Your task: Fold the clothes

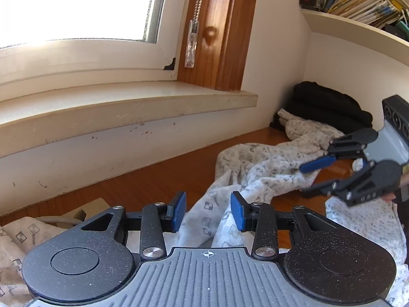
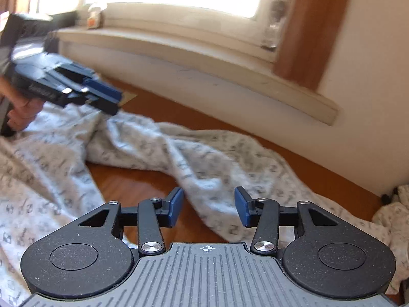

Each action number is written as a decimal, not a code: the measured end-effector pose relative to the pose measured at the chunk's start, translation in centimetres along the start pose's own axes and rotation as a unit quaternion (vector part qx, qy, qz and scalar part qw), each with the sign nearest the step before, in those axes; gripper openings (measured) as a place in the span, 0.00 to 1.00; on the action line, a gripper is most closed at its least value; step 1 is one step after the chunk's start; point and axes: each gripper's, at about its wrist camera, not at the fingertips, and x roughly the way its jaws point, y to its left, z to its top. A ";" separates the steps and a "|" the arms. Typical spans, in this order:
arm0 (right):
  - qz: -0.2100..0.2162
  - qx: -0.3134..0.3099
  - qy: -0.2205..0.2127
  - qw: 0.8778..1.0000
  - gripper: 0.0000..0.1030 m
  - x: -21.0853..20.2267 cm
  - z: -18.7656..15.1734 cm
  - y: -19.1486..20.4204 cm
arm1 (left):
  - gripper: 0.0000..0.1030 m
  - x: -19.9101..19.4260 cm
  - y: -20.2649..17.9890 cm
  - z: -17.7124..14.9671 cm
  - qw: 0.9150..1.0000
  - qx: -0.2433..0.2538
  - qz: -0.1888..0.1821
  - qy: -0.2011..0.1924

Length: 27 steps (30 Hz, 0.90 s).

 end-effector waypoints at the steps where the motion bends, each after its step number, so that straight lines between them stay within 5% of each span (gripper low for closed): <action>1: 0.003 -0.008 0.006 1.000 0.45 0.3 0.0 0.3 | 0.41 0.0 0.0 0.0 1.000 0.000 0.000 0.000; 5: -0.005 -0.018 0.022 1.000 0.37 1.6 0.0 0.6 | 0.41 -0.1 0.0 0.0 1.000 0.004 0.000 -0.005; 7: -0.013 -0.009 0.020 1.000 0.14 1.9 0.4 0.1 | 0.41 -0.4 -0.3 0.0 1.000 0.013 -0.004 -0.014; 8: -0.020 -0.001 0.012 1.000 0.12 1.8 0.8 -0.4 | 0.41 -0.6 -0.5 0.0 1.000 0.020 -0.007 -0.021; 15: -0.049 0.063 -0.016 0.997 0.11 2.0 3.1 -3.3 | 0.41 -1.3 -2.8 -0.3 0.994 0.081 -0.053 -0.041; 24: -0.064 0.108 0.002 0.992 0.11 4.6 3.7 -4.7 | 0.41 -0.9 -4.2 -0.9 0.989 0.109 -0.097 -0.017; 27: -0.066 0.107 0.010 0.992 0.11 5.5 3.9 -4.8 | 0.52 -1.0 -4.4 -1.1 0.989 0.111 -0.100 -0.010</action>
